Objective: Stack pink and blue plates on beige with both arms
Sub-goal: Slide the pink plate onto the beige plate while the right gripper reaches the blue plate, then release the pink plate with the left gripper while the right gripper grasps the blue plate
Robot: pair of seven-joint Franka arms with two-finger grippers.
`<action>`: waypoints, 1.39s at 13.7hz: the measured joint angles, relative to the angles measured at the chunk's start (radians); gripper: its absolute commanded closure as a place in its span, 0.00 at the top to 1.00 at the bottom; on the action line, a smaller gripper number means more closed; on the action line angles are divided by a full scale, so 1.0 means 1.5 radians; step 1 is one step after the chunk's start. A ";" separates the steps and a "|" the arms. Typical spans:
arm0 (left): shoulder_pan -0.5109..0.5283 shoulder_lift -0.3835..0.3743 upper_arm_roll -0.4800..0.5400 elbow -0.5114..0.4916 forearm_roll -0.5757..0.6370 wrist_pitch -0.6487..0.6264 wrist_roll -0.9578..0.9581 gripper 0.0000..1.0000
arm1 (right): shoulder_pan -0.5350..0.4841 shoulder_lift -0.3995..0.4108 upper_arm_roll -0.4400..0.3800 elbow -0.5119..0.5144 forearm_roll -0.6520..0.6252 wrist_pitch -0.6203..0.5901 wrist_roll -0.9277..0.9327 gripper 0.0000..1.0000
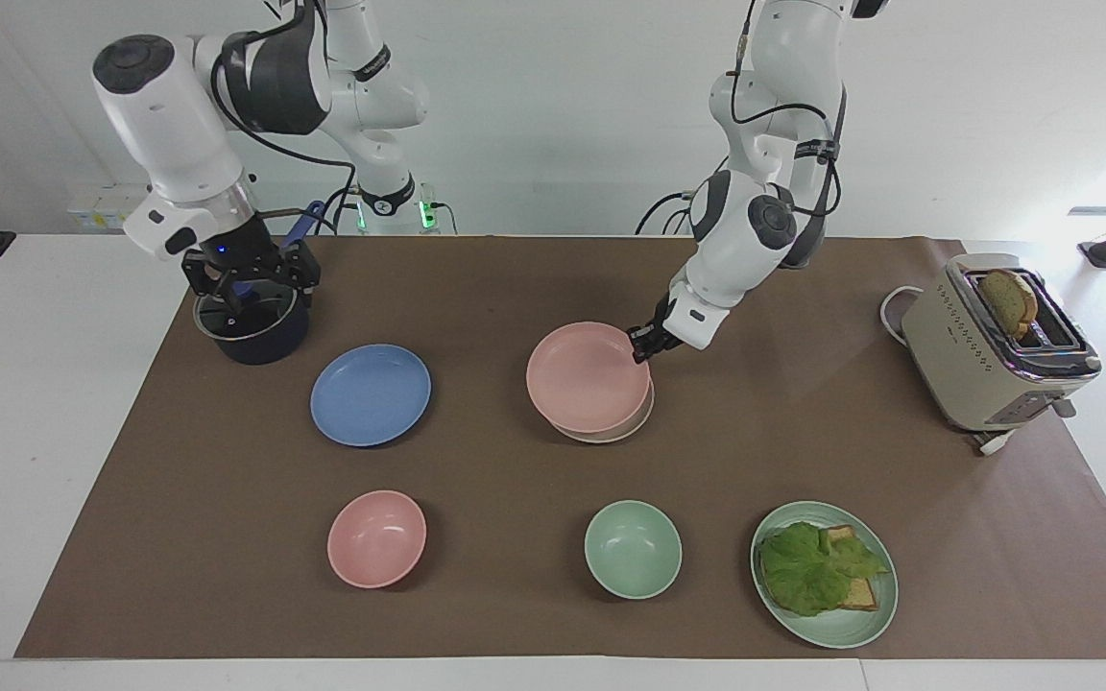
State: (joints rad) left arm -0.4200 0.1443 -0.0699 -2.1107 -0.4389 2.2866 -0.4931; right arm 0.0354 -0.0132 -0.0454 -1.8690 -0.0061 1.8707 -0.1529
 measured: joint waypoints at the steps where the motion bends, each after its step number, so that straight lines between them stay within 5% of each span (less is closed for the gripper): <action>1: 0.000 0.000 0.002 -0.006 0.000 0.001 0.002 0.00 | 0.005 0.015 0.001 -0.024 0.002 0.042 -0.012 1.00; 2: 0.000 0.000 0.003 -0.008 0.000 0.001 0.003 0.60 | 0.006 0.029 0.001 -0.050 0.004 0.085 -0.030 1.00; 3: 0.000 0.000 0.004 -0.009 0.000 0.001 0.003 1.00 | 0.006 0.041 0.000 -0.074 0.006 0.123 -0.049 1.00; 10: 0.003 -0.010 0.013 0.013 0.034 -0.026 0.012 1.00 | -0.021 0.100 -0.003 -0.143 0.029 0.227 -0.146 1.00; 16: 0.163 -0.061 0.034 0.236 0.167 -0.367 0.100 1.00 | -0.038 0.146 -0.004 -0.168 0.054 0.286 -0.190 1.00; 19: 0.220 -0.083 0.038 0.304 0.247 -0.449 0.208 1.00 | -0.047 0.161 -0.004 -0.178 0.078 0.300 -0.225 0.61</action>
State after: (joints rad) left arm -0.0894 0.0201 -0.0135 -1.6540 -0.0689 1.6128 -0.1818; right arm -0.0353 0.2283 -0.0516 -2.1355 0.1108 2.3208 -0.4909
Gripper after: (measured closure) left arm 0.000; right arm 0.101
